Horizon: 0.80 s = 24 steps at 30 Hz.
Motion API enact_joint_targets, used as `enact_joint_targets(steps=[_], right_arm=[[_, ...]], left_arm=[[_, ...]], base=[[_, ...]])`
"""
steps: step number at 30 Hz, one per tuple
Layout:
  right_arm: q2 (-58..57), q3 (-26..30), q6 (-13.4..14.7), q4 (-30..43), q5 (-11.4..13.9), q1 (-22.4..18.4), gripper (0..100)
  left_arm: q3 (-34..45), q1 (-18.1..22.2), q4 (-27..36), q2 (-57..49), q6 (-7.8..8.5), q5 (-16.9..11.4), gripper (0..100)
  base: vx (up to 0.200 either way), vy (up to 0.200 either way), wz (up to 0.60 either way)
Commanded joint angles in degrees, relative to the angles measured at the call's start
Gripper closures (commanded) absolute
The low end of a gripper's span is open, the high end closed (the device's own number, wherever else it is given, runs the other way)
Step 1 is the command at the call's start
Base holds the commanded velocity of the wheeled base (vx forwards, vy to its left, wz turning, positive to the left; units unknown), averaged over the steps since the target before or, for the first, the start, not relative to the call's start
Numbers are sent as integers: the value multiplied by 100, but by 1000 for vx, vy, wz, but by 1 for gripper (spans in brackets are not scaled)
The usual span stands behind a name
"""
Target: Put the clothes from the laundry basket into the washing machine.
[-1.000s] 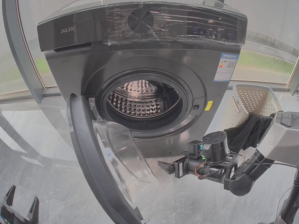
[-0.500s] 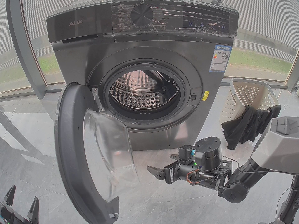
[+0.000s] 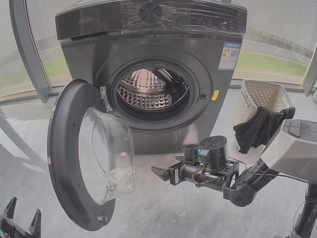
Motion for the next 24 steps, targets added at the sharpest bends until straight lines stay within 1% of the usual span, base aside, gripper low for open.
enact_joint_targets(steps=[1, 2, 3, 7, 11, 13, 24], right_arm=[[374, -487, 10, 214, 8, 108, 0], [383, -496, 1, 214, 8, 108, 0], [506, -654, 10, 222, -10, 169, 0], [770, -944, 45, 161, -62, 327, 0], [1024, -1243, 283, 135, -185, 494, 0], [1095, -1366, 353, 135, -212, 556, 0], [1402, -1744, 370, 64, -273, 714, 0]], left_arm=[[92, 1, -4, -84, -2, 4, 0], [92, 1, -4, -84, -2, 4, 0], [92, 1, -4, -84, -2, 4, 0], [92, 1, 5, -84, -2, 4, 0], [92, 1, -4, -84, -2, 4, 0], [92, 1, -4, -84, -2, 4, 0], [92, 1, -4, -84, -2, 4, 0]], base=[[0, 0, 0], [0, 0, 0], [0, 0, 0], [0, 0, 0], [0, 0, 0], [0, 0, 0], [0, 0, 0]])
